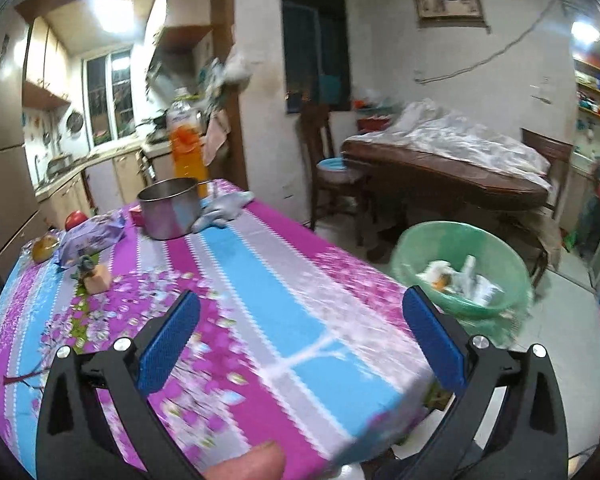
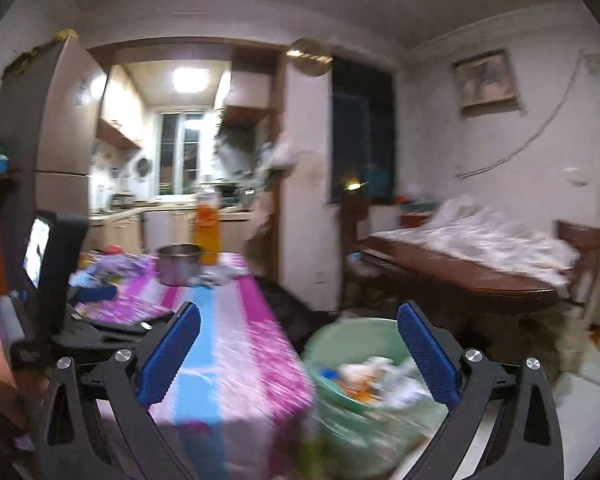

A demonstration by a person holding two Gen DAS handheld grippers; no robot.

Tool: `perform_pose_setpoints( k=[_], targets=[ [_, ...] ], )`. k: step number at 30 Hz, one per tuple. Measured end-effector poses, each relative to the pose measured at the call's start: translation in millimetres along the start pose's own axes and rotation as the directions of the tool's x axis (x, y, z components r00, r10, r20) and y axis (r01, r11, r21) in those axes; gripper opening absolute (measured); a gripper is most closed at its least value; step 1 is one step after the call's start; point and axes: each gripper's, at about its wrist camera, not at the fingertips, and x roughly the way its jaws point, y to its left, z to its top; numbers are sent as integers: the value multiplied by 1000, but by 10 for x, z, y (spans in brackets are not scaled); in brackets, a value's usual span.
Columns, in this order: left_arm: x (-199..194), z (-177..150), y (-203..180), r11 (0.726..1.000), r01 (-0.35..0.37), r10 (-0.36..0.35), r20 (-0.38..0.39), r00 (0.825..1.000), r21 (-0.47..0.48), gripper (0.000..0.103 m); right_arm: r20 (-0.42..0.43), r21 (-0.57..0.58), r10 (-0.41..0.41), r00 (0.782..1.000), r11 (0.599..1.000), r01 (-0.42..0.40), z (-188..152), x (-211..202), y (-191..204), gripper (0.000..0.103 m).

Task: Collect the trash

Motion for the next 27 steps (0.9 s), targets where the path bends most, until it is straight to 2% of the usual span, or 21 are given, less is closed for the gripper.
perform_pose_setpoints(
  k=[2,6,11,16,22,27],
  targets=[
    [-129,-91,-204,999,35,-36,39,999,24,97,3,-6,-63,998,998,63,-151,-234,-131,98],
    [-338,-264,-586,991,124,-127,82,989,40,98,-21,24,-130,991,991,131,-449,-581,-351,98],
    [-482,-472,-908,979,184,-191,82,978,89,98,-31,58,-190,981,980,192,-713,-825,-579,98],
    [-594,-624,-1086,975,194,-204,91,975,104,98,-18,93,-231,973,968,231,-887,-940,-773,98],
    [-712,-629,-1132,979,166,-181,129,975,114,98,-18,110,-237,971,965,238,-1023,-945,-840,98],
    [-779,-630,-1183,978,171,-187,139,973,121,97,-17,123,-239,971,963,239,-1049,-972,-877,98]
  ],
)
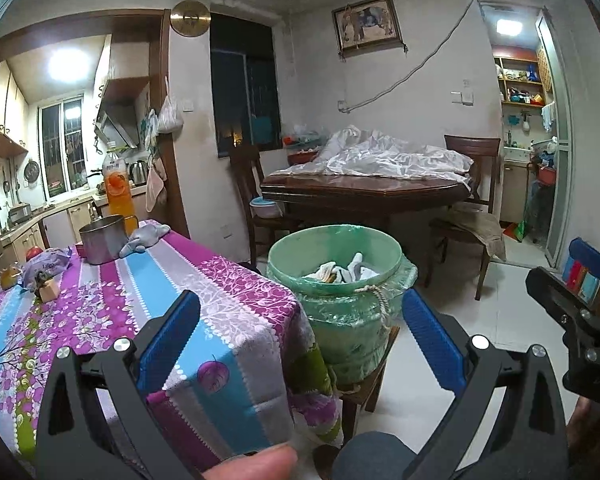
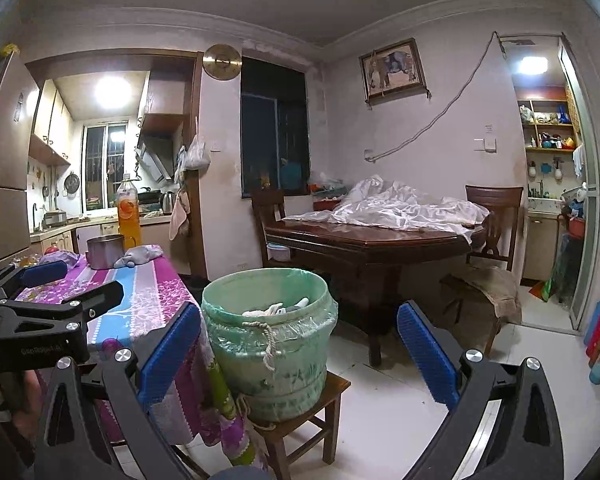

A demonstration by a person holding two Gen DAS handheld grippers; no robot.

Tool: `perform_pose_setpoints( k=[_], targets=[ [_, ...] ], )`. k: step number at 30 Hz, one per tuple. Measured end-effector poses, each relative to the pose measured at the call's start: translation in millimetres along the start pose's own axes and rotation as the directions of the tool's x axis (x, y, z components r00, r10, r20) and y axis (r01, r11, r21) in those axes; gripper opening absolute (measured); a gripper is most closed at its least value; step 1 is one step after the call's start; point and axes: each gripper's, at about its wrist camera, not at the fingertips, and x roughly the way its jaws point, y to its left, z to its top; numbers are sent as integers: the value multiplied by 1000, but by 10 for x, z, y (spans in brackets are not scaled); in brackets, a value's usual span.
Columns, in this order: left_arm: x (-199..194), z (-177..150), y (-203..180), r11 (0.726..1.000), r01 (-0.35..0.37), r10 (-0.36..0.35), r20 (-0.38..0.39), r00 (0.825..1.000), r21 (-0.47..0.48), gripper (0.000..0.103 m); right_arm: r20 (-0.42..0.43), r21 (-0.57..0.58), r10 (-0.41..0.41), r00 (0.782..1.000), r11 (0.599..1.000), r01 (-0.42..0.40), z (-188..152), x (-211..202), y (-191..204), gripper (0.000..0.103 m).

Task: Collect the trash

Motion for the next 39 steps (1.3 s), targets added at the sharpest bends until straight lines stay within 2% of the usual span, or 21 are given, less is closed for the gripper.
perform_pose_setpoints(
  k=[25,28,39],
  targets=[
    [65,5,-64,1000,1,-1,-13,1000,-1,98,-24,3,14,1000,1000,-14,25,120,-27,98],
    [76,6,-47,1000,18,-18,-18,1000,-17,98,-25,0,17,1000,1000,-17,34,139,-22,98],
    [124,5,-60,1000,-4,4,-25,1000,-9,98,-30,3,19,999,1000,-19,14,168,-26,98]
  ],
)
